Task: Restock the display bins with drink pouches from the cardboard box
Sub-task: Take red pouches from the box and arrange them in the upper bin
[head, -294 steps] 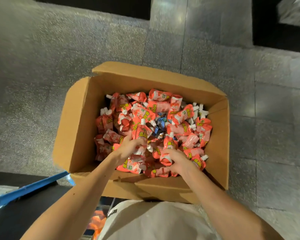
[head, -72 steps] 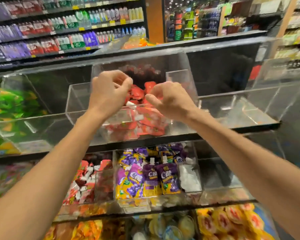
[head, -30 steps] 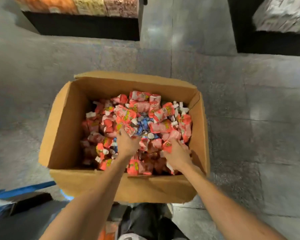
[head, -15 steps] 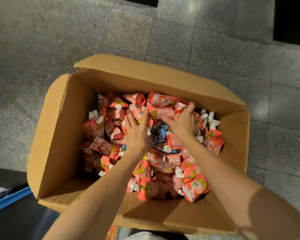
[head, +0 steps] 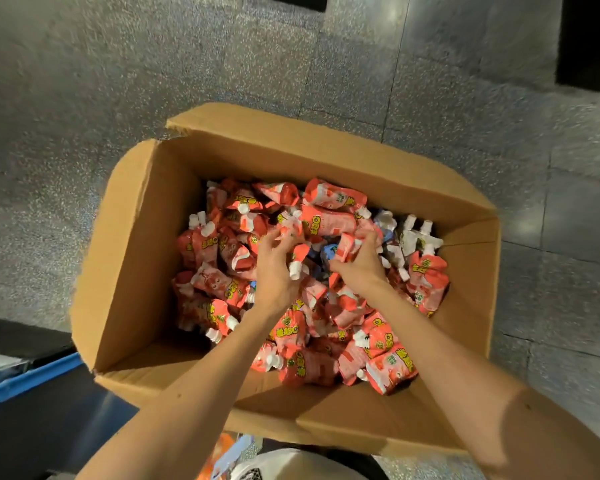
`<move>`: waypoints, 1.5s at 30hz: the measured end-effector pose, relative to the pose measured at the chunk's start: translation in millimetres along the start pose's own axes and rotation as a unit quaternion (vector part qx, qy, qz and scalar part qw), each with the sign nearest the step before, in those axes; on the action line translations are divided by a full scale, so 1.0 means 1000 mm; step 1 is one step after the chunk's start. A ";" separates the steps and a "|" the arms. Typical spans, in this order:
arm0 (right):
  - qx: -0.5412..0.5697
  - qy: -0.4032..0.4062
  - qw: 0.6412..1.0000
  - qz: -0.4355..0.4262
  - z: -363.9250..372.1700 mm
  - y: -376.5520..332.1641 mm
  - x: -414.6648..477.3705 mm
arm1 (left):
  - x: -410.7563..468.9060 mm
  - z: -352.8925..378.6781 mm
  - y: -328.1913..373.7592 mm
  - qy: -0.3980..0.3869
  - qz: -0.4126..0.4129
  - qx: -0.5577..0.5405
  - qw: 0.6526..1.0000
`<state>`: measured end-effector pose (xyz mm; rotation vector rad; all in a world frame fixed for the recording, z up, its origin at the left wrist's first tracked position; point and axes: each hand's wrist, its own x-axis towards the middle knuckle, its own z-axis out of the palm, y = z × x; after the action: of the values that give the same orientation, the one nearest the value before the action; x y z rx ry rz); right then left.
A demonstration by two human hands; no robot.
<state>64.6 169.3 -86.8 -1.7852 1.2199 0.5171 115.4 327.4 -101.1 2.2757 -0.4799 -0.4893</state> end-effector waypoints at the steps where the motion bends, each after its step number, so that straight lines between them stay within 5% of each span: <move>1: 0.010 -0.001 1.000 -0.005 0.002 -0.001 -0.004 | -0.002 -0.005 0.001 -0.005 -0.011 -0.039 0.999; 7: 0.108 -0.059 0.991 -0.053 0.003 -0.021 -0.042 | -0.029 -0.043 0.026 -0.031 -0.095 -0.216 0.971; 17: 0.118 -0.175 0.949 -0.236 -0.014 -0.045 -0.173 | -0.147 -0.128 0.073 0.119 -0.143 -0.391 0.901; 29: 0.067 -0.399 0.798 -0.447 0.057 -0.038 -0.459 | -0.453 -0.254 0.128 0.419 -0.050 -0.372 0.827; 39: 0.032 -0.613 0.643 -0.459 0.167 0.047 -0.734 | -0.750 -0.311 0.157 0.624 -0.062 -0.339 0.702; 45: 0.053 -0.596 0.624 -0.503 0.239 0.114 -0.870 | -0.904 -0.333 0.140 0.689 -0.044 -0.312 0.652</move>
<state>-378.4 811.9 379.9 -1.2153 -0.6833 0.6876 -526.5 863.3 398.1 1.3734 0.5325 0.9418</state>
